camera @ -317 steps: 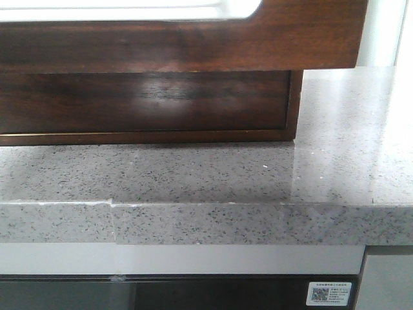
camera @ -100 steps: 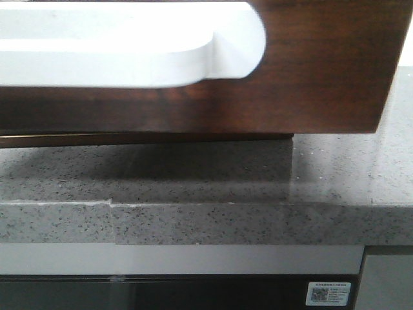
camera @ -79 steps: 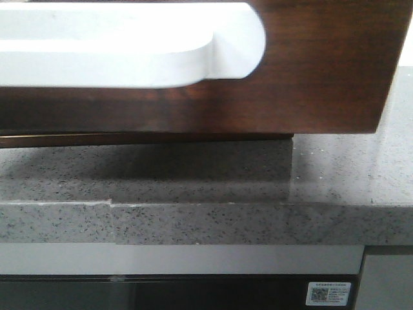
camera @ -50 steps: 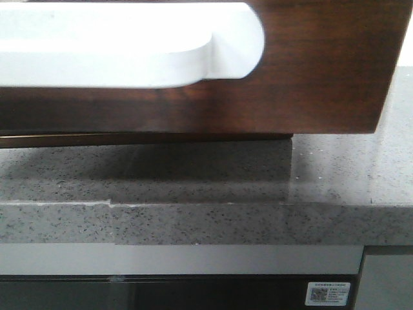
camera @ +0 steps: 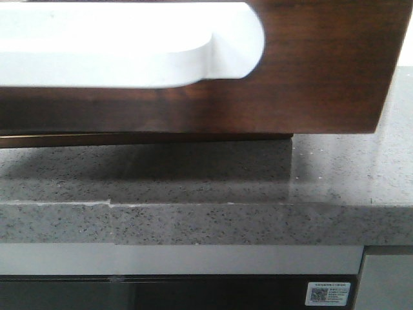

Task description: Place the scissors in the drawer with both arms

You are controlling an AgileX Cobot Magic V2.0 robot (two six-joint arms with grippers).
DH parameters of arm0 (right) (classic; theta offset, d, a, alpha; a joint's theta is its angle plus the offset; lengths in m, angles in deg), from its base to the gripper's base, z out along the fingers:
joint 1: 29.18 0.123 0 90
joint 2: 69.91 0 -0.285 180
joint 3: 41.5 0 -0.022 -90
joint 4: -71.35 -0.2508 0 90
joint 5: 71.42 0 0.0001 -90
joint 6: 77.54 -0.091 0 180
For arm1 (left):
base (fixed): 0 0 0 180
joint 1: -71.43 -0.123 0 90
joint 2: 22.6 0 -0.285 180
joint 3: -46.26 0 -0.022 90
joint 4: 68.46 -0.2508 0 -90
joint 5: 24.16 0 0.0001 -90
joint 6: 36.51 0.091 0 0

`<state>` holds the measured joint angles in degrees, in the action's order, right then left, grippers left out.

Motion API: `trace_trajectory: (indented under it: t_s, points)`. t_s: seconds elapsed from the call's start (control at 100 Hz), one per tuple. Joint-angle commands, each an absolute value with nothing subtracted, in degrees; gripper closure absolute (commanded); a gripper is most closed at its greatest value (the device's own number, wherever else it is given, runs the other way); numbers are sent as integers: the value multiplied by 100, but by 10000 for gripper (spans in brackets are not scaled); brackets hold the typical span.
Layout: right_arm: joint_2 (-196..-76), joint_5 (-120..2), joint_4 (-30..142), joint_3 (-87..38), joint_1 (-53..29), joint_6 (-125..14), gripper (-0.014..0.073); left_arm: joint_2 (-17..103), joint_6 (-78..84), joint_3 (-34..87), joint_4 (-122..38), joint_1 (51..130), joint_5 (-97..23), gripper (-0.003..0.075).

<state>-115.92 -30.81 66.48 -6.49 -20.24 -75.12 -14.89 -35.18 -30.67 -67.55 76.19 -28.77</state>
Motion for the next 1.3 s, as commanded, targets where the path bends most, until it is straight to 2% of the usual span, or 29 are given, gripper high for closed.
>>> trace_trajectory:
  t_s: [0.0, 0.19, 0.91, 1.06, 1.29]
  points:
    - [-11572, -3438, 6652, -794, -2063, -7503, 662, -1630, -3617, -3264, -6674, 7615, -1958, 741]
    - [-11585, -3420, 6652, -794, -2063, -7503, 662, -1695, -3617, -3279, -6748, 7615, -2346, 741]
    - [-11362, -3475, 6692, -710, -2080, -7503, 662, -1684, -3617, -3279, -6734, 7638, -2323, 741]
    - [-10259, -4182, 7035, 149, -2397, -7438, 662, -1684, -3617, -3279, -6734, 7638, -2323, 741]
    - [-8494, -6335, 7039, 2368, -2782, -7438, 662, -1684, -3617, -3279, -6734, 7638, -2323, 741]
